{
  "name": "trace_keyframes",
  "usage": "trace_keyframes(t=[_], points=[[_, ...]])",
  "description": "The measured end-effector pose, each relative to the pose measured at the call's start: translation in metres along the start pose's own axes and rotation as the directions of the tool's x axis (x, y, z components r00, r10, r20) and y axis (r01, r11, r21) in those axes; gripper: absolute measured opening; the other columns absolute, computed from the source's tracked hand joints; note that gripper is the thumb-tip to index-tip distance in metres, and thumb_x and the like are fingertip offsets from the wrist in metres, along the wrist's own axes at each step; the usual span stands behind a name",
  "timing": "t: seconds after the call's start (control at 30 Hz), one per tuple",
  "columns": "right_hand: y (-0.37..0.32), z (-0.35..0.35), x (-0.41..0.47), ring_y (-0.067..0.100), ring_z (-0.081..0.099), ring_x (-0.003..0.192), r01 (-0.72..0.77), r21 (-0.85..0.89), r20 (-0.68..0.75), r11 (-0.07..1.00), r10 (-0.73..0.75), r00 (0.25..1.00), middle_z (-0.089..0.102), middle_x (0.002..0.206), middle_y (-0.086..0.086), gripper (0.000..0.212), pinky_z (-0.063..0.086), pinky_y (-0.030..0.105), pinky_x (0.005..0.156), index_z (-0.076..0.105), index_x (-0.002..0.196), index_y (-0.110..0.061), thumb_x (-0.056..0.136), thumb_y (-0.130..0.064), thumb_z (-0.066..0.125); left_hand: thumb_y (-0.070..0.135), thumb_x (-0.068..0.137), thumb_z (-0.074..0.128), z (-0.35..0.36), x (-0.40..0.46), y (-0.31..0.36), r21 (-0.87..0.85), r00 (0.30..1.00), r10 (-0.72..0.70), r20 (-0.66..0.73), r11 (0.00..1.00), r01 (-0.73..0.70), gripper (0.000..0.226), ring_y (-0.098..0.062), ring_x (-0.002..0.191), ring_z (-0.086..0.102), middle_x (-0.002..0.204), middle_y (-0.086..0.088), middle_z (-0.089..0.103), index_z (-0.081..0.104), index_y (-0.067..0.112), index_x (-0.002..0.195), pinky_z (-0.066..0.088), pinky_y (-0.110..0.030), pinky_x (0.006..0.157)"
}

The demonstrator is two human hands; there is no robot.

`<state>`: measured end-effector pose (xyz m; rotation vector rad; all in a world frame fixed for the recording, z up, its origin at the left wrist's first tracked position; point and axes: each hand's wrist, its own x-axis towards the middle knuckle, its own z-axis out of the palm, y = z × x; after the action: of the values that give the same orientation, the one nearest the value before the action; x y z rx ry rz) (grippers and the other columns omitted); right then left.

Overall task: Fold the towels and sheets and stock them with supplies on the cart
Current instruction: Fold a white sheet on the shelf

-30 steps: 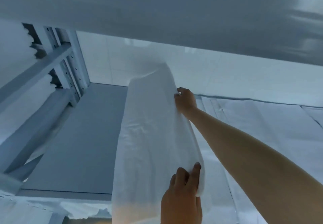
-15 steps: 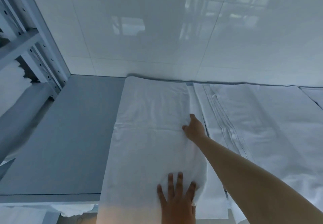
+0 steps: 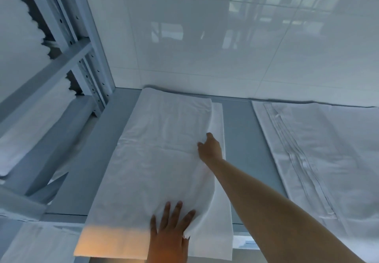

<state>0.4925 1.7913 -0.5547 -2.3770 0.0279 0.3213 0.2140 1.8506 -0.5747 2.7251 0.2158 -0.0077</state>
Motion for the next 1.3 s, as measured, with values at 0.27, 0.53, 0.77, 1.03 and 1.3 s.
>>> trace_keyframes(t=[0.27,0.53,0.77,1.03,1.3], points=[[-0.069,-0.057,0.005,0.025,0.064,0.078,0.206,0.221,-0.207,0.953,-0.161,0.965,0.069,0.084,0.003,0.009,0.042,0.025,0.061,0.068,0.094,-0.012,0.089,-0.01,0.06,0.039,0.08,0.049,-0.087,0.004,0.044,-0.154,0.972,0.142,-0.186,0.973,-0.172,0.053,-0.02,0.116,0.07,0.135,0.008,0.068,0.072,0.03,0.126,0.06,-0.052,0.082],[0.038,-0.073,0.002,0.037,0.064,0.109,-0.095,0.127,-0.169,0.987,0.116,0.979,0.067,0.118,0.018,0.032,0.048,0.034,0.085,0.06,0.123,-0.005,0.092,-0.003,0.054,0.065,0.027,0.089,-0.019,-0.003,0.09,-0.029,0.978,0.137,0.155,0.991,-0.134,0.071,-0.006,0.089,0.076,0.108,0.017,0.077,0.078,0.053,0.096,0.058,-0.034,0.08],[0.059,-0.036,-0.006,0.036,0.037,0.137,0.122,-0.463,-0.069,0.878,-0.173,0.983,0.029,0.156,0.011,0.065,0.036,0.048,0.109,0.032,0.155,-0.017,0.093,-0.009,0.054,0.073,0.065,0.058,0.03,-0.012,0.102,-0.009,0.872,0.24,0.428,0.965,-0.261,0.054,-0.021,0.12,0.068,0.129,0.009,0.071,0.077,0.048,0.108,0.022,-0.048,0.111],[0.061,0.008,-0.03,0.019,0.006,0.159,0.459,-0.431,0.208,0.777,-0.41,0.888,0.011,0.172,-0.005,0.055,0.008,0.046,0.128,0.021,0.164,-0.026,0.11,-0.037,0.026,0.03,0.092,0.067,0.004,0.001,0.037,-0.323,0.968,0.234,-0.09,0.912,-0.251,0.017,-0.005,0.105,0.07,0.11,0.011,0.076,0.081,0.025,0.1,0.056,-0.023,0.093],[0.079,0.015,-0.031,0.014,0.001,0.159,0.475,-0.478,0.179,0.739,-0.448,0.876,0.005,0.173,-0.009,0.058,0.005,0.042,0.128,0.012,0.165,-0.029,0.11,-0.043,0.023,0.039,0.107,0.033,-0.029,0.058,-0.049,0.17,0.988,0.053,0.145,0.982,-0.078,0.051,-0.016,0.156,0.012,0.17,0.011,0.015,0.03,0.037,0.158,0.012,-0.048,0.125]])
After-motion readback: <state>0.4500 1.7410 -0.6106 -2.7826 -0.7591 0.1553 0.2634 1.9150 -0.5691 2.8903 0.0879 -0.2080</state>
